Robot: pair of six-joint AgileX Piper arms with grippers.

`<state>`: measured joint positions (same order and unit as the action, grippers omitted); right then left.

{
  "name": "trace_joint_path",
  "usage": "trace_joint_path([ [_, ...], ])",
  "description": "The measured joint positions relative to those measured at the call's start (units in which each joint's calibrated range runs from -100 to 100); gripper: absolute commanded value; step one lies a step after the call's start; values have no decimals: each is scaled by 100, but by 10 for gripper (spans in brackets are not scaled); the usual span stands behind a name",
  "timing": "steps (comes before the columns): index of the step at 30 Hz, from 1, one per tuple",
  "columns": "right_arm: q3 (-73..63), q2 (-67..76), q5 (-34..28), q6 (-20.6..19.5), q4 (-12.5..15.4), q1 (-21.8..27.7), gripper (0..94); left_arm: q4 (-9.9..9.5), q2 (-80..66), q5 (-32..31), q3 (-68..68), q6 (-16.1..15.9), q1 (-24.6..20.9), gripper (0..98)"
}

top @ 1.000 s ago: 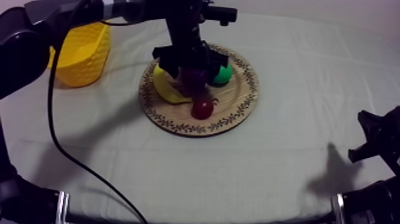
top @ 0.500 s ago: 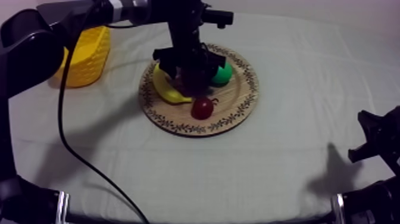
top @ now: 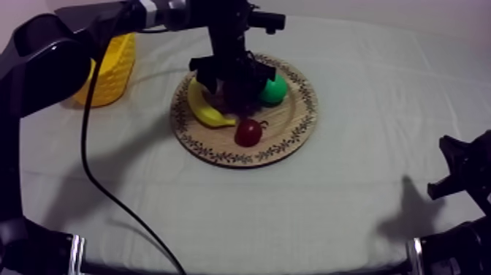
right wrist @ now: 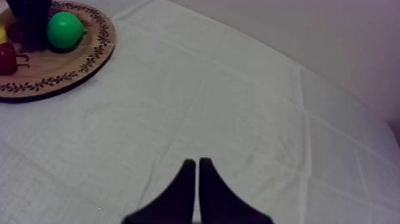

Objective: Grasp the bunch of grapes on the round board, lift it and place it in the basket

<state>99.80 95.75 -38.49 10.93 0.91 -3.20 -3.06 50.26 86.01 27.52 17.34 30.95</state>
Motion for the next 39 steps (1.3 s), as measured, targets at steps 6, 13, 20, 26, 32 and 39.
trace_joint_path([
  [6,0,0,0,3,0,0,3,0,112,46,188,-23,-5,826],
  [13,0,0,0,3,0,0,3,6,219,46,280,-29,-54,829],
  [20,0,0,0,3,0,0,3,24,324,48,381,-42,-78,832],
  [26,0,0,0,3,0,0,3,30,396,48,430,-49,-78,814],
  [32,0,0,0,3,0,0,3,35,438,50,502,-81,-74,734],
  [39,0,0,0,3,0,0,3,47,478,45,552,-100,-66,606],
])
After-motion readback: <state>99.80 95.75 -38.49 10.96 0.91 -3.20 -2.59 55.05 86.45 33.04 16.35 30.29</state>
